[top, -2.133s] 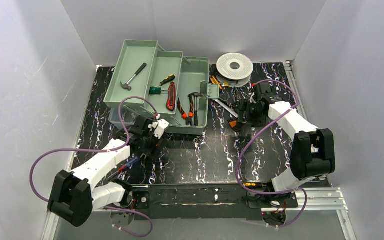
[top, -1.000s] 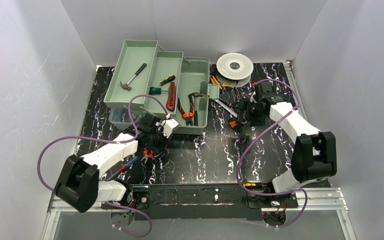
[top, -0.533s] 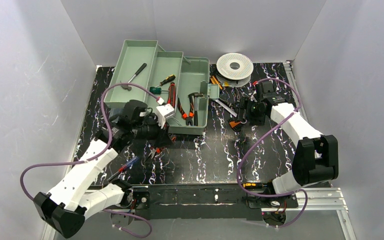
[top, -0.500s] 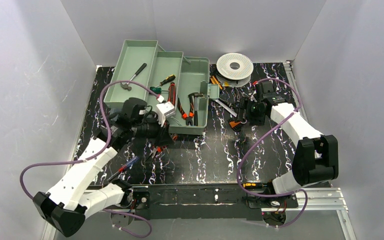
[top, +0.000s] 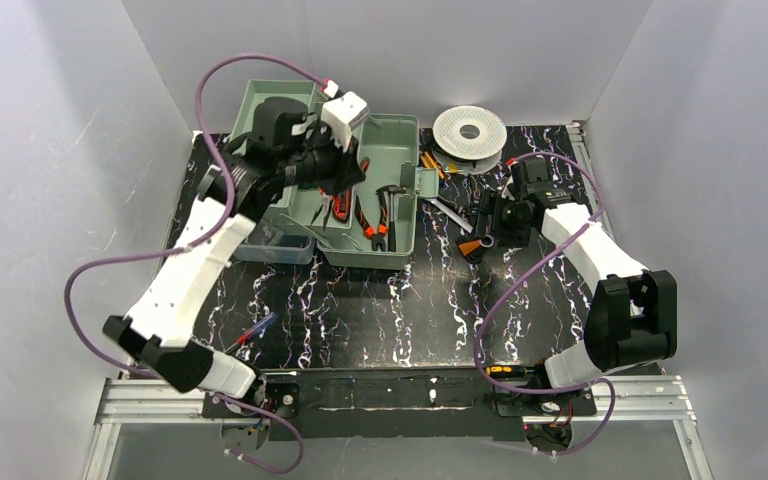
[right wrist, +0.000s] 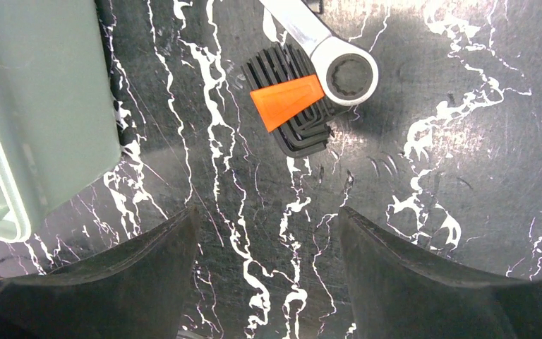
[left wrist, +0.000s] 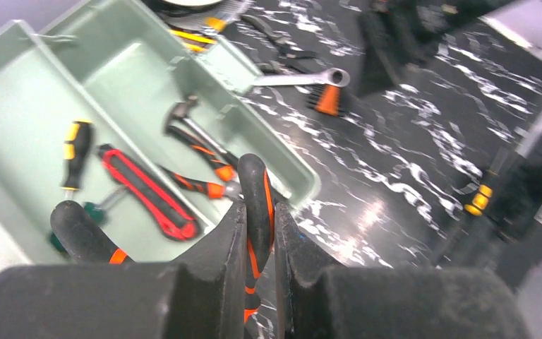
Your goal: Pack the tool kit
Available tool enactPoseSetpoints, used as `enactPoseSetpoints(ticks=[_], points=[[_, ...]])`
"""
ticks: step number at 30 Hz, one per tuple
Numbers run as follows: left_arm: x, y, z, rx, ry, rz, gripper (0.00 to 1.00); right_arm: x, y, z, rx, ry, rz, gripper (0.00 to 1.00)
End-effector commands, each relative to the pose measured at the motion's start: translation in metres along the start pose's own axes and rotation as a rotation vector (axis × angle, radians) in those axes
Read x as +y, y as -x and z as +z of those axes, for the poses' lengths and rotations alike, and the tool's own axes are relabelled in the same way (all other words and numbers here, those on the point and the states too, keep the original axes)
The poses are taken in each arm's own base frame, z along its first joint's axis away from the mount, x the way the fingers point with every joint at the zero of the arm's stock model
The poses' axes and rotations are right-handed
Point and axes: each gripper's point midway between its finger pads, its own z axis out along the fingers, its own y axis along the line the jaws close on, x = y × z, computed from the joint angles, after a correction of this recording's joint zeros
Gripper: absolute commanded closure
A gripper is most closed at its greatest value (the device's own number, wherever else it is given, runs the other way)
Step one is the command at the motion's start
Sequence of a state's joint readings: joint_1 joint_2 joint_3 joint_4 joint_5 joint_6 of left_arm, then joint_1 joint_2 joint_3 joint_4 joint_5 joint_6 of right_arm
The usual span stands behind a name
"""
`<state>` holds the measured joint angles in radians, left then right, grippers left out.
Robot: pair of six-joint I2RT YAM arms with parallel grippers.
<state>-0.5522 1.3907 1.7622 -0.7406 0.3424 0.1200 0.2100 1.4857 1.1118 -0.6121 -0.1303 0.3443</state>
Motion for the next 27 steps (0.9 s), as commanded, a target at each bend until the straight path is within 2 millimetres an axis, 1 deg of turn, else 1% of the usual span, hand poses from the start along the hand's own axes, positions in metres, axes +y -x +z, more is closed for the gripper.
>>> enactPoseSetpoints(ticks=[1, 4, 8, 11, 15, 19, 23, 25, 27], points=[[0.067, 0.028, -0.001, -0.036, 0.278, 0.034, 1.0, 0.007, 0.012, -0.007, -0.015, 0.007, -0.009, 0.21], [0.109, 0.039, -0.005, -0.06, 0.404, 0.019, 1.0, 0.007, 0.009, -0.006, -0.011, 0.01, -0.009, 0.21], [0.153, 0.03, -0.01, -0.009, 0.564, 0.036, 1.0, 0.007, 0.009, -0.007, -0.012, 0.011, -0.012, 0.21], [0.178, 0.019, -0.011, 0.012, 0.624, -0.017, 1.0, 0.004, 0.014, -0.008, -0.026, -0.007, -0.024, 0.22], [0.202, 0.003, -0.008, 0.007, 0.635, -0.142, 1.0, 0.003, 0.021, -0.005, -0.023, -0.021, -0.033, 0.21], [0.217, -0.008, -0.001, 0.01, 0.631, -0.223, 1.0, 0.003, 0.027, -0.002, -0.016, -0.021, -0.03, 0.21], [0.234, -0.032, 0.002, 0.058, 0.678, -0.29, 1.0, 0.001, 0.027, 0.001, -0.008, -0.014, -0.015, 0.21], [0.238, -0.043, 0.006, 0.059, 0.666, -0.36, 1.0, 0.0, 0.028, 0.002, -0.008, -0.015, -0.011, 0.21], [0.236, -0.048, 0.012, 0.056, 0.625, -0.402, 1.0, -0.002, 0.029, 0.002, -0.008, -0.017, -0.005, 0.22]])
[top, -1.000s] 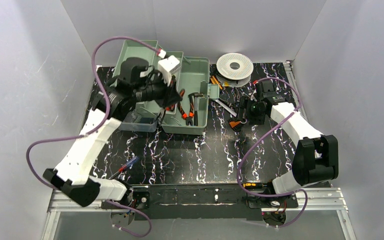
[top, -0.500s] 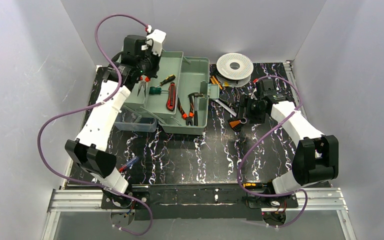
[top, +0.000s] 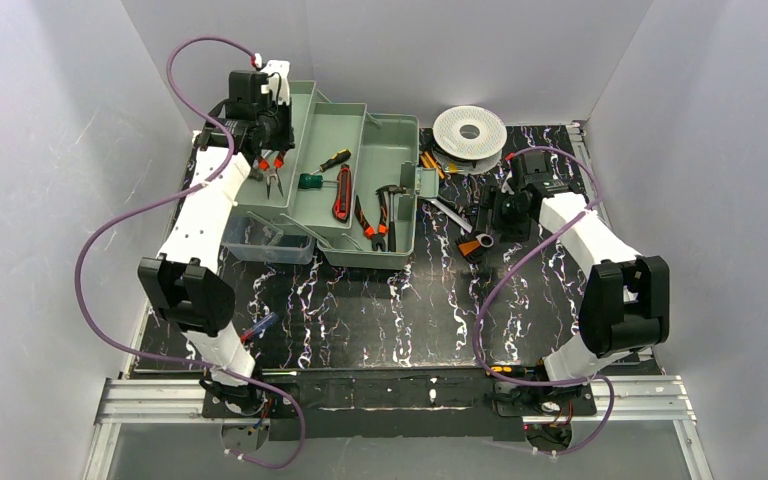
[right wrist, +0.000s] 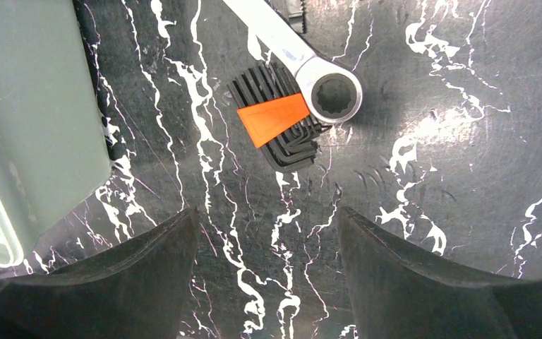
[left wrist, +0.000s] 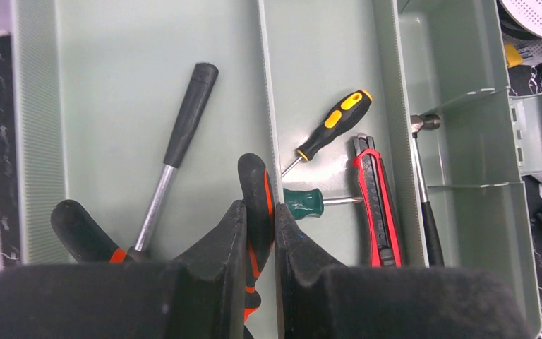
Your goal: Pack the tool kit
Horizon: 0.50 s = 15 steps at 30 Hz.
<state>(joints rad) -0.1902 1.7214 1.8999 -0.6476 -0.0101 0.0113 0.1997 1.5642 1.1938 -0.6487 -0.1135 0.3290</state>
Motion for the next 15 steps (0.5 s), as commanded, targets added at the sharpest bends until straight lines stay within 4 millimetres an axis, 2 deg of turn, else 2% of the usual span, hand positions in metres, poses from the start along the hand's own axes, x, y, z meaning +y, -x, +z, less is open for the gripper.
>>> enactPoseSetpoints(ticks=[1, 4, 5, 6, 10, 15], points=[[-0.001, 0.0, 0.001, -0.01, -0.041, -0.106, 0.94, 0.002, 0.016, -0.005, -0.031, 0.014, -0.003, 0.22], [0.003, -0.006, 0.001, 0.023, -0.015, -0.127, 0.28, 0.003, 0.018, -0.006, -0.032, 0.016, -0.001, 0.21], [0.004, -0.007, -0.001, 0.028, -0.002, -0.14, 0.16, 0.003, 0.019, -0.007, -0.033, 0.017, -0.001, 0.21], [0.004, -0.005, -0.005, 0.022, 0.002, -0.154, 0.09, 0.004, 0.021, -0.008, -0.038, 0.018, -0.003, 0.22], [-0.009, 0.008, -0.027, 0.002, -0.054, -0.253, 0.02, 0.008, 0.037, -0.011, -0.061, 0.019, -0.011, 0.21], [-0.048, 0.012, -0.06, 0.027, -0.232, -0.385, 0.02, 0.012, 0.064, -0.001, -0.077, 0.004, -0.015, 0.21]])
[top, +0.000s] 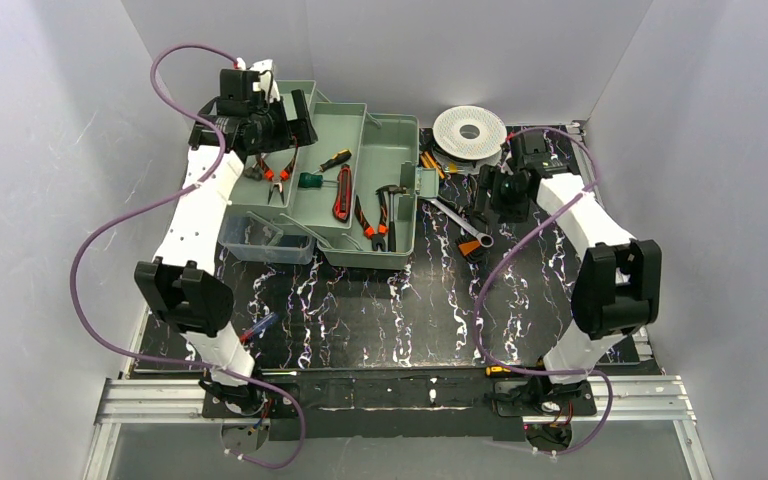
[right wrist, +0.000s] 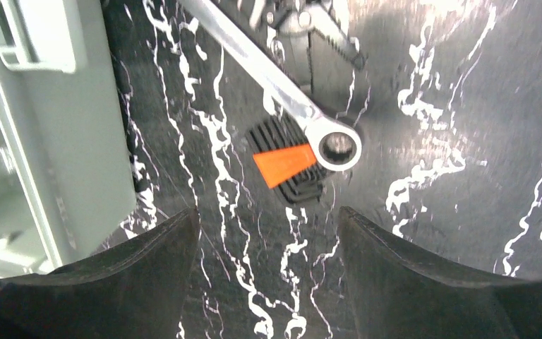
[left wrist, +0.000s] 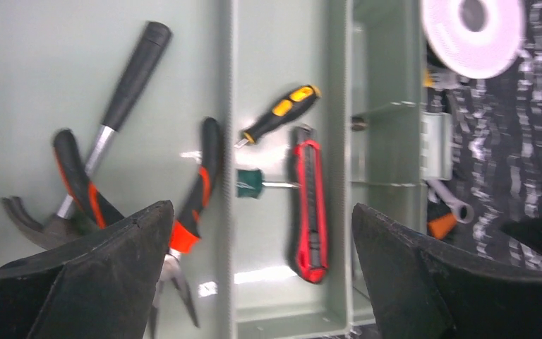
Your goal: Pack the tool kit
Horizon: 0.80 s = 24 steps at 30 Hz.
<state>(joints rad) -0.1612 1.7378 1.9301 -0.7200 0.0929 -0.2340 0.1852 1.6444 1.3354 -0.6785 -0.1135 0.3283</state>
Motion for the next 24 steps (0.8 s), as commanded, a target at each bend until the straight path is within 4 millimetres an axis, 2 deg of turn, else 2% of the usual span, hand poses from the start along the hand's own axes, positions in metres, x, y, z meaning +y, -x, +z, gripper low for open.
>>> enactPoseSetpoints(ticks=[1, 4, 9, 14, 18, 24], points=[[-0.047, 0.004, -0.063, -0.015, -0.198, -0.121, 0.02, 0.005, 0.033, 0.005, -0.044, -0.006, -0.022, 0.21], [-0.058, -0.003, -0.085, -0.012, -0.26, -0.111, 0.02, 0.0, 0.048, 0.019, -0.045, -0.044, -0.039, 0.21], [-0.062, -0.018, -0.118, 0.012, -0.296, -0.052, 0.02, -0.012, 0.076, 0.04, -0.044, -0.137, -0.031, 0.21], [-0.057, -0.048, -0.145, 0.063, -0.298, 0.007, 0.02, -0.017, 0.102, 0.065, -0.062, -0.196, 0.018, 0.23], [-0.048, -0.065, -0.156, 0.056, -0.26, -0.006, 0.02, -0.017, 0.116, 0.091, -0.06, -0.196, 0.027, 0.25], [-0.033, -0.07, -0.162, 0.049, -0.19, 0.065, 0.02, -0.019, 0.122, 0.124, -0.045, -0.211, 0.054, 0.27]])
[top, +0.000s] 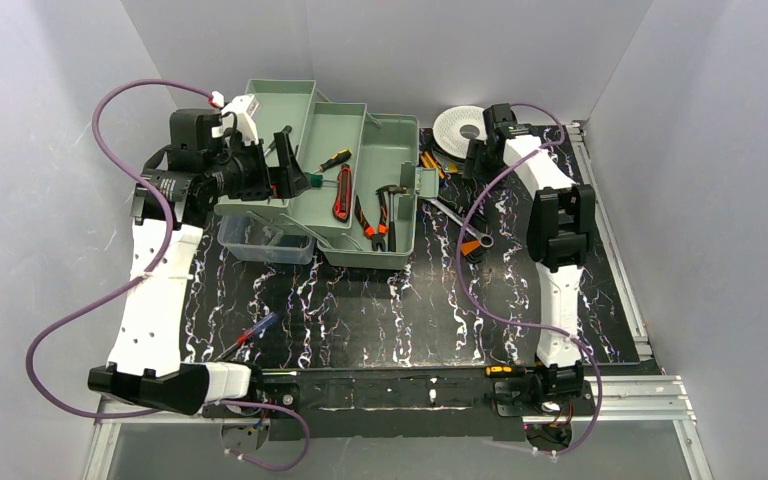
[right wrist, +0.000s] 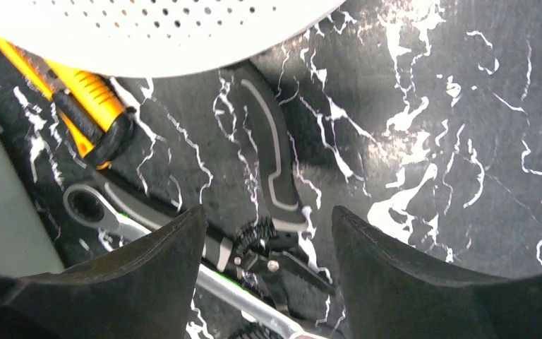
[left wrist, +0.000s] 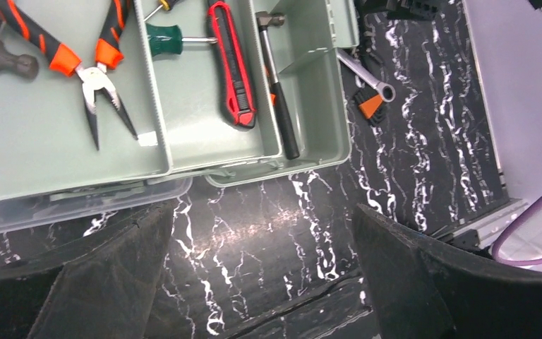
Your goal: Pack the tool kit
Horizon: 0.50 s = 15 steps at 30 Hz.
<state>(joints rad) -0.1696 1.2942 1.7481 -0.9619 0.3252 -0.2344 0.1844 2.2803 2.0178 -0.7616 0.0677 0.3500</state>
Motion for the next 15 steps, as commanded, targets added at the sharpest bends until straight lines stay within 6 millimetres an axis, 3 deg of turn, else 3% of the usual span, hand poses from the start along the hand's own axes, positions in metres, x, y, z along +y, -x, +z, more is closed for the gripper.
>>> enactPoseSetpoints(ticks=[1, 4, 7, 12, 15], points=[[0.01, -0.009, -0.01, 0.02, 0.056, 0.055, 0.02, -0.002, 0.011, 0.012, -0.014, -0.048, 0.031, 0.28], [0.012, -0.011, -0.014, 0.007, 0.07, 0.049, 0.02, -0.011, 0.001, 0.027, 0.026, -0.121, 0.029, 0.31], [0.015, -0.013, -0.014, 0.001, 0.086, 0.044, 0.02, -0.023, -0.014, 0.034, 0.076, -0.194, 0.027, 0.4], [0.017, -0.006, -0.008, -0.021, 0.092, 0.045, 0.02, -0.027, -0.028, 0.021, 0.101, -0.198, 0.027, 0.84], [0.018, 0.001, -0.001, -0.052, 0.088, 0.046, 0.02, -0.021, -0.029, 0.004, 0.097, -0.159, 0.026, 0.94]])
